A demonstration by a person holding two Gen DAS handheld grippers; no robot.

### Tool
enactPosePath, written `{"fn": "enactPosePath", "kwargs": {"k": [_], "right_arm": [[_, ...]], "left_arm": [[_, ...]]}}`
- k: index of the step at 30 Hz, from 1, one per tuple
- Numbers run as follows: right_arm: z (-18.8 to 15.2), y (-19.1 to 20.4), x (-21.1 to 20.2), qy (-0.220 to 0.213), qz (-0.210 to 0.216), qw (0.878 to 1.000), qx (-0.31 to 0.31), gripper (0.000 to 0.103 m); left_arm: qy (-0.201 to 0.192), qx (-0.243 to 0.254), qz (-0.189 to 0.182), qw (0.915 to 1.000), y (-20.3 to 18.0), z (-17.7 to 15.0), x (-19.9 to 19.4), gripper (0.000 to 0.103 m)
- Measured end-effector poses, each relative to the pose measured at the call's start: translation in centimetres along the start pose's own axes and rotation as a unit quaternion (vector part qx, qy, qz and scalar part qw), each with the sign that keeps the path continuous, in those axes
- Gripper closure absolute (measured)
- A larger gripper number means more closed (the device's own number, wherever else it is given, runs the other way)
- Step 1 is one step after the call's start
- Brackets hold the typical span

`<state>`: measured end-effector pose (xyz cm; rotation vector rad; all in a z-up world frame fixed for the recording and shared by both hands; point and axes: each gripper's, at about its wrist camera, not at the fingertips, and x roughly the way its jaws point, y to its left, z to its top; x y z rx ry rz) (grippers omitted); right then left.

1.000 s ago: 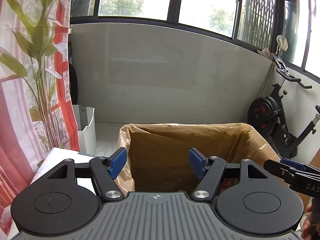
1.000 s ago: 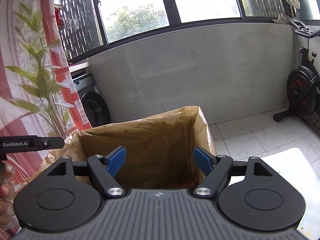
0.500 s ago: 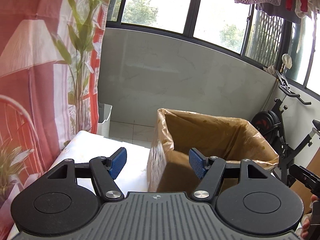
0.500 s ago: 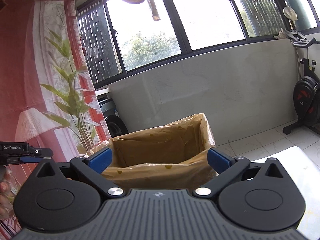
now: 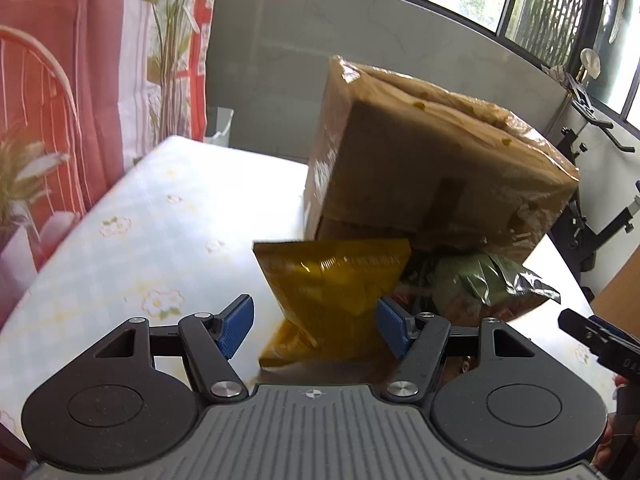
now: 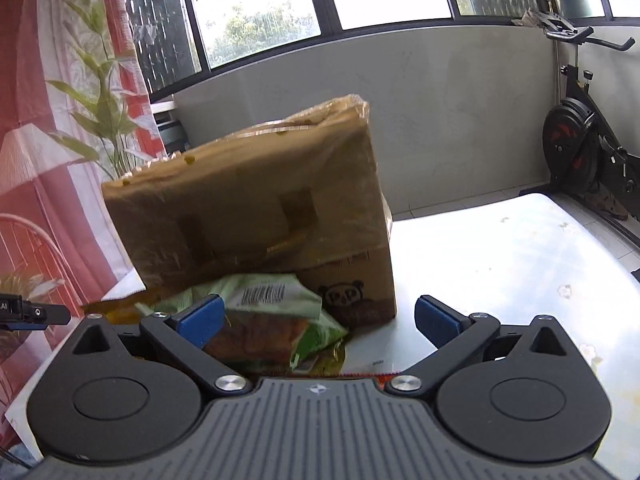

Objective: Organize snacks
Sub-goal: 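Move both tools back from the box to the snack pile, then grasp the orange-and-white wafer bar packet with the right tool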

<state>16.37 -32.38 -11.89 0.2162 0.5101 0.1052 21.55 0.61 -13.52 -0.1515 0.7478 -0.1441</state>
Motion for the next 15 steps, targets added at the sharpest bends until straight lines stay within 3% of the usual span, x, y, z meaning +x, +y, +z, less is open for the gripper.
{"fn": "enactPosePath", "kwargs": {"k": [6, 15], "right_arm": [[-2.6, 0.9, 0.7, 0.059, -0.007, 0.998, -0.022, 0.0], [-3.6, 0.5, 2.1, 0.092, -0.026, 0.995, -0.016, 0.0]], "left_arm": [[0.056, 0.035, -0.022, 0.9975, -1.7, -3.0, 1.6, 0.038], [0.071, 0.04, -0.025, 0.9964, -2.6, -3.9, 2.2, 0.039]]}}
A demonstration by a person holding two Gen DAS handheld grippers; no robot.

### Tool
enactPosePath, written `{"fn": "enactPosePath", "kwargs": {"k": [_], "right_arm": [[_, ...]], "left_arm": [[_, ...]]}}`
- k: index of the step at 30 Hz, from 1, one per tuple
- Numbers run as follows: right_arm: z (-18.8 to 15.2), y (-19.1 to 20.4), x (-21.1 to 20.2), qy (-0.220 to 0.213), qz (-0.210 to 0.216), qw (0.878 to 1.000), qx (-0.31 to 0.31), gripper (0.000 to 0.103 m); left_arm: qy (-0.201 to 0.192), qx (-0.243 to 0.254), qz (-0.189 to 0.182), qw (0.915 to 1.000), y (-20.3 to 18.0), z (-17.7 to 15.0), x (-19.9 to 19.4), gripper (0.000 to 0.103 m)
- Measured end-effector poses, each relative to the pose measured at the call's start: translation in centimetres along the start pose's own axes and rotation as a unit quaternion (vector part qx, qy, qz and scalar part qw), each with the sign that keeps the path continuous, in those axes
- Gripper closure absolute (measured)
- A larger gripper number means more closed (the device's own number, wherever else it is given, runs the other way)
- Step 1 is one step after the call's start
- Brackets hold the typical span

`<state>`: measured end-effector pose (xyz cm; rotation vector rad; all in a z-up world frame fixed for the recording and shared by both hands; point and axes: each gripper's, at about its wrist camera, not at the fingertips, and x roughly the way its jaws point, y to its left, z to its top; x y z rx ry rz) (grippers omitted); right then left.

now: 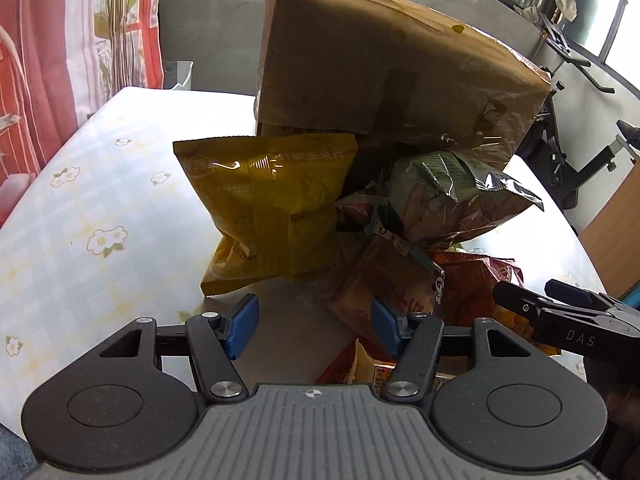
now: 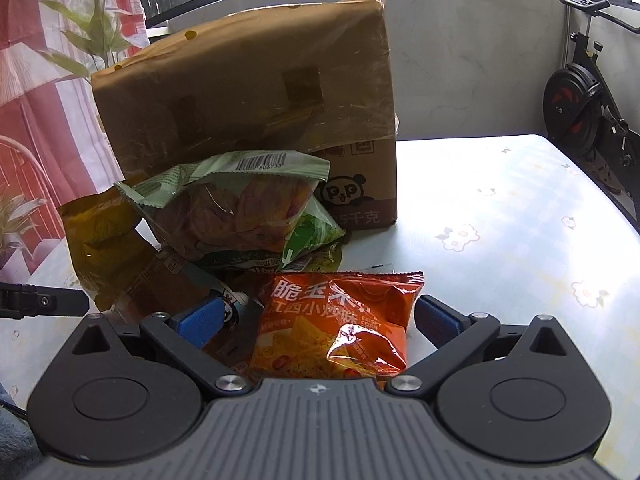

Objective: Organize snacks
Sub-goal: 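Grasp the orange-and-white wafer bar packet with the right tool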

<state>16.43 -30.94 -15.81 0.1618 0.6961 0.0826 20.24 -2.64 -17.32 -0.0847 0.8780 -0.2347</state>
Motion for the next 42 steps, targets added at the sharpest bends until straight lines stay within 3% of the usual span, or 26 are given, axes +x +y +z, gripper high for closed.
{"fn": "enactPosePath", "kwargs": {"k": [9, 18, 22, 28, 33, 42], "right_arm": [[-0.3, -0.2, -0.2, -0.001, 0.003, 1.0, 0.004, 0.0], [0.2, 0.7, -1.5, -0.025, 0.014, 0.999, -0.015, 0.002], [0.1, 1.4, -1.9, -0.023, 0.035, 0.999, -0.025, 0.009], [-0.3, 3.2, -2.7, -0.027, 0.087, 0.994, -0.063, 0.012], [-1.0, 5.2, -2.4, -0.005, 0.12, 0.987, -0.105, 0.027], [-2.9, 8.8, -1.0, 0.056, 0.164, 0.969, -0.175, 0.031]], "left_arm": [[0.021, 0.006, -0.009, 0.9997, -0.5, -0.7, 0.7, 0.039], [0.012, -0.006, 0.001, 0.9999, -0.2, -0.7, 0.0, 0.041], [0.003, -0.008, 0.005, 0.9999, -0.1, -0.8, -0.5, 0.043], [-0.005, -0.012, 0.018, 0.9997, 1.0, -0.5, -1.0, 0.043], [-0.022, -0.03, 0.031, 0.9988, 2.3, -0.2, -1.9, 0.043], [-0.001, -0.024, 0.018, 0.9996, 2.7, -1.5, -1.2, 0.043]]}}
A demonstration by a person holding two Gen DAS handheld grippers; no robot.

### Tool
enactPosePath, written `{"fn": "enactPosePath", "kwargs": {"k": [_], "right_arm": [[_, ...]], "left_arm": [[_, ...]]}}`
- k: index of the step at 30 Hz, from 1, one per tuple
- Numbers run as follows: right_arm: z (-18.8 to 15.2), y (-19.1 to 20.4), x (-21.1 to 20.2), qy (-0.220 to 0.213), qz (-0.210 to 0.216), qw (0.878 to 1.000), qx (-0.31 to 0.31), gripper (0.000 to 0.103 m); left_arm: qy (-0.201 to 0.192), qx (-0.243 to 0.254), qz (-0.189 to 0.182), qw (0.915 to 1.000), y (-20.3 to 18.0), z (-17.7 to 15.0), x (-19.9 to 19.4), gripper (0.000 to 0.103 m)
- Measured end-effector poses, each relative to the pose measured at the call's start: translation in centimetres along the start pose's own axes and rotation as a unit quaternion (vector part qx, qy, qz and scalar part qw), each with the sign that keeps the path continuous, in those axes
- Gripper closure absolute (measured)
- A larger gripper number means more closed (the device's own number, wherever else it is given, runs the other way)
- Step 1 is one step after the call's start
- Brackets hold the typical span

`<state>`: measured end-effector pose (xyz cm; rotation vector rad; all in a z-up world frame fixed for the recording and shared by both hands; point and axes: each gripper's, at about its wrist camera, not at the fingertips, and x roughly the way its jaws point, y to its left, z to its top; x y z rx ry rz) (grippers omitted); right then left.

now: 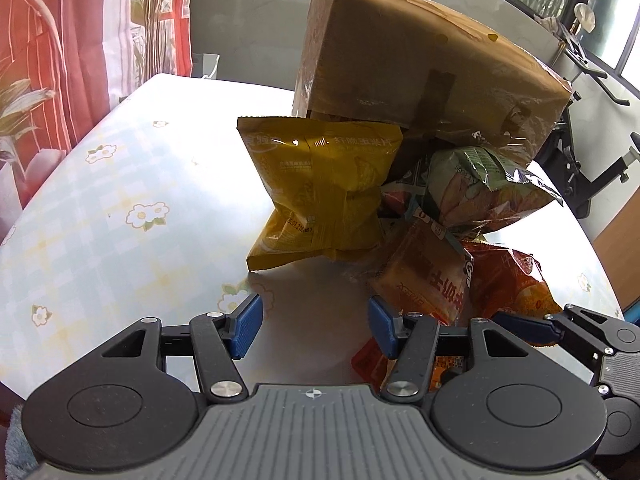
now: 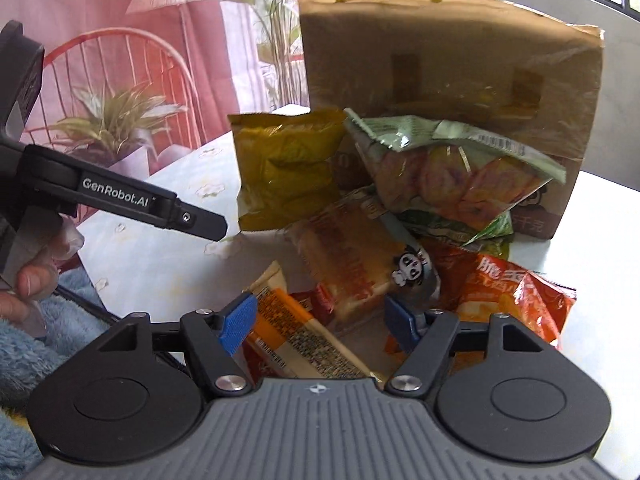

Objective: Organize snacks
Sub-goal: 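Grasp the orange-and-white wafer bar packet with the right tool, then grasp the small red packet with the left tool while the right tool holds the wafer bar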

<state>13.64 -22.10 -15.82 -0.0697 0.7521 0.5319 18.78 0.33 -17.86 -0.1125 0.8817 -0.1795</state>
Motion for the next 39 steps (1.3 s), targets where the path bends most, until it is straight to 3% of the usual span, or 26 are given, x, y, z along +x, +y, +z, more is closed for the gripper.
{"fn": "enactPosePath", "kwargs": {"k": [11, 16, 24, 29, 39], "right_arm": [[-0.4, 0.2, 2.3, 0.037, 0.02, 0.999, 0.003, 0.031], [-0.6, 0.0, 3.0, 0.051, 0.02, 0.998, 0.013, 0.039], [-1.2, 0.0, 2.5, 0.053, 0.016, 0.998, 0.021, 0.041], [-1.8, -0.6, 1.5, 0.029, 0.025, 0.999, 0.033, 0.056], [-2.1, -1.0, -2.8, -0.078, 0.011, 0.996, 0.05, 0.06]], "left_arm": [[0.011, -0.008, -0.002, 0.9999, 1.3, -1.2, 0.1, 0.043], [0.014, -0.003, -0.004, 0.9999, 1.3, -1.6, 0.0, 0.044], [0.017, -0.003, -0.003, 0.9998, 1.0, -2.3, 0.3, 0.046], [0.016, 0.0, -0.003, 0.9999, 0.6, -2.8, 0.5, 0.048], [0.025, 0.017, -0.011, 0.9995, -0.6, -4.4, 0.6, 0.049]]}}
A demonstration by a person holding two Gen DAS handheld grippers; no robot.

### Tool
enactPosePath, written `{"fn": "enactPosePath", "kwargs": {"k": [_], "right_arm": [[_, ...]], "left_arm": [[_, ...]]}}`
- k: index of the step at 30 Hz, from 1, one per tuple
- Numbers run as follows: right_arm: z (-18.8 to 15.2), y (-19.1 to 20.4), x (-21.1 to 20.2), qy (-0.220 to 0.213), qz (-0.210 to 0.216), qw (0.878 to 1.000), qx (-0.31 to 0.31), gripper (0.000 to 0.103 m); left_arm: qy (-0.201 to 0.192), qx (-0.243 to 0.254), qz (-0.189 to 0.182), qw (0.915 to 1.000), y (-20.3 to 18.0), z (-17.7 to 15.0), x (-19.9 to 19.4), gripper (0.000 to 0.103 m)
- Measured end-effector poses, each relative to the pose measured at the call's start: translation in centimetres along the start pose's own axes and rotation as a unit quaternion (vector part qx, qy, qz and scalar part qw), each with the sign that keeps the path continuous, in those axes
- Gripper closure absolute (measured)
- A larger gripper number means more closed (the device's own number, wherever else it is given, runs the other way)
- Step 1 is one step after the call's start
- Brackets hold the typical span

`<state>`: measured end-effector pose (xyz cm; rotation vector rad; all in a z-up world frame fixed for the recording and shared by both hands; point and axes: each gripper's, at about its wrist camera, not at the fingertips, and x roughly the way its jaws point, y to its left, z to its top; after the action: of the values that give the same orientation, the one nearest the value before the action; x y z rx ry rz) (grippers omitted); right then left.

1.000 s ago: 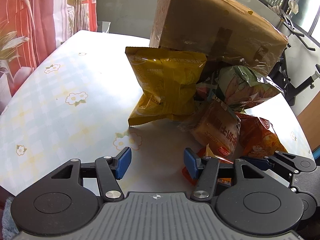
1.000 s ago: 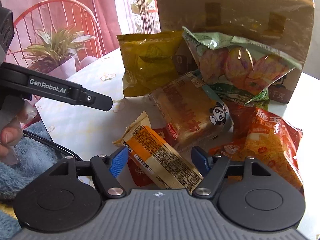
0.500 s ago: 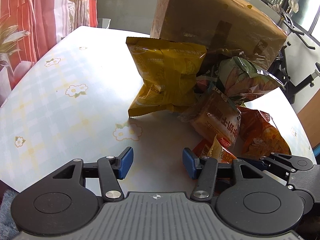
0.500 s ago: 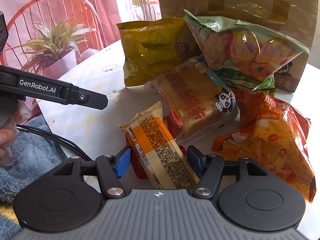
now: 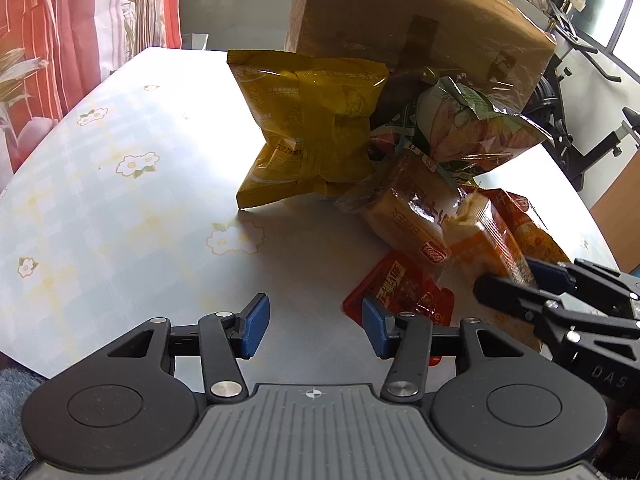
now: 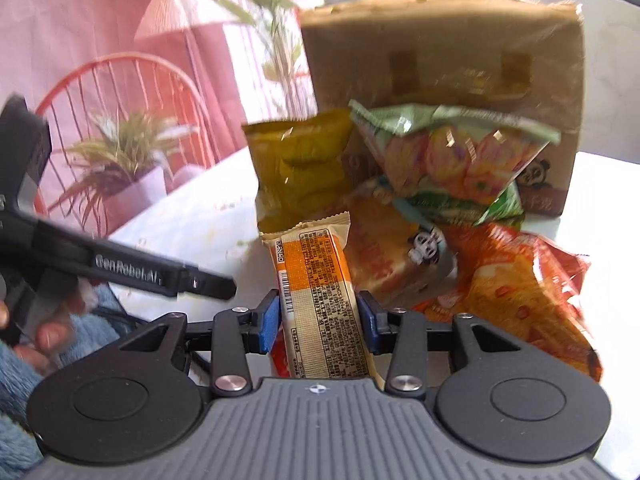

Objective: Organize snacks
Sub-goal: 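Grasp the small red packet with the left tool while the right tool holds the wafer bar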

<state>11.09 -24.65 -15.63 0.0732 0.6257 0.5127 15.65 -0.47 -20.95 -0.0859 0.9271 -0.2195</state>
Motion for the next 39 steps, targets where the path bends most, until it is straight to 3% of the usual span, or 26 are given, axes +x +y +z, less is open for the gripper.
{"fn": "enactPosePath", "kwargs": {"k": [5, 12, 14, 21, 26, 32, 39], "right_arm": [[-0.1, -0.6, -1.7, -0.043, -0.033, 0.998, 0.02, 0.06], [-0.5, -1.5, -3.1, -0.079, -0.073, 0.994, 0.031, 0.06], [-0.5, -2.0, -3.2, -0.08, -0.074, 0.993, 0.041, 0.06], [-0.8, -2.7, -3.4, -0.08, -0.073, 0.992, 0.058, 0.06], [-0.9, -3.1, -3.3, -0.076, -0.073, 0.992, 0.067, 0.06], [-0.9, -3.1, -3.0, -0.072, -0.071, 0.993, 0.067, 0.06], [-0.9, -3.2, -2.6, -0.065, -0.072, 0.993, 0.067, 0.06]], "left_arm": [[0.001, 0.045, 0.0, 0.999, -1.3, 0.5, 0.2, 0.049], [-0.047, 0.07, 0.001, 0.9965, -2.3, 3.2, -0.2, 0.049], [-0.051, 0.091, 0.001, 0.9946, -3.1, 3.2, 0.5, 0.049], [0.005, 0.129, -0.025, 0.9913, -4.7, 0.7, 3.8, 0.048], [0.001, 0.149, -0.029, 0.9885, -5.4, 0.1, 4.1, 0.035], [0.016, 0.157, -0.041, 0.9865, -5.7, -0.6, 5.1, 0.031], [0.0, 0.173, -0.038, 0.9842, -6.1, -1.4, 5.2, 0.029]]}}
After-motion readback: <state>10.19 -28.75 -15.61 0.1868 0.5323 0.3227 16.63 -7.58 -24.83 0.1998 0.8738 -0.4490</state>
